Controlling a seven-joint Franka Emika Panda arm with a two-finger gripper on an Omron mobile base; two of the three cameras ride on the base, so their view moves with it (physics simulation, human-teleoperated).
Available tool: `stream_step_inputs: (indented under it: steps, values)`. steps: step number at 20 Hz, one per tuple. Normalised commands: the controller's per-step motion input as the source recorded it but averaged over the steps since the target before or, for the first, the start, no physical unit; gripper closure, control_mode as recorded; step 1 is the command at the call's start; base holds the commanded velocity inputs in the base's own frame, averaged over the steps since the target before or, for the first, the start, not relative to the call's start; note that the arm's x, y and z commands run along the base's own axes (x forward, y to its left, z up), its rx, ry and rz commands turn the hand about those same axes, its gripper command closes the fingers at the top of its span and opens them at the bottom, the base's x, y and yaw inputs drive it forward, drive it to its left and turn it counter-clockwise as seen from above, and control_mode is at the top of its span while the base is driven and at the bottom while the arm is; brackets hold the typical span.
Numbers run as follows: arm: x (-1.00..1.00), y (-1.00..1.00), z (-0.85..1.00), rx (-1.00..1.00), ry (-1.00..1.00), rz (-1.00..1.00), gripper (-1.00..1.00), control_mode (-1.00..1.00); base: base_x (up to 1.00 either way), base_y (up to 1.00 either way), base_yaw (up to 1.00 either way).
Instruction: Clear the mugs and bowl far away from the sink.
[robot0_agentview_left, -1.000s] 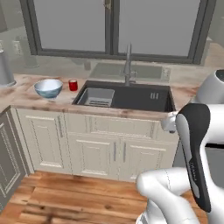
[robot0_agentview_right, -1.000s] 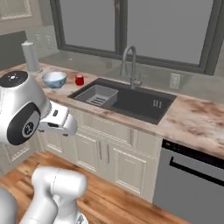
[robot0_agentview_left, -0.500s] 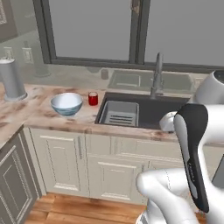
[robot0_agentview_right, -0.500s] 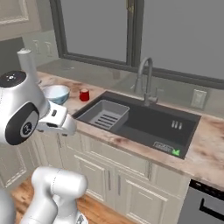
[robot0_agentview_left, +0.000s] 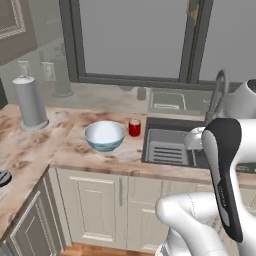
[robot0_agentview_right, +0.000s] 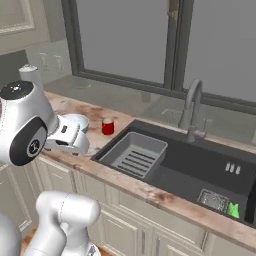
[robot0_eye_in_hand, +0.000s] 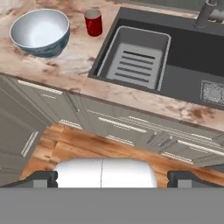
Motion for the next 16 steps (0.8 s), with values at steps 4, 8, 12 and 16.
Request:
stream_step_inputs:
  steps: [4, 8, 12, 16]
  values:
    - [0.00, 0.00, 0.00, 0.00, 0.00, 0.00, -1.00, 1.00, 0.65, 0.78, -0.09]
    - [0.00, 0.00, 0.00, 0.00, 0.00, 0.00, -1.00, 1.00, 0.19, 0.30, -0.03]
    - [0.00, 0.00, 0.00, 0.00, 0.00, 0.00, -1.00, 1.00, 0.00, 0.00, 0.00]
    - [0.00, 0.00, 0.00, 0.00, 0.00, 0.00, -1.00, 1.00, 0.11, 0.00, 0.03]
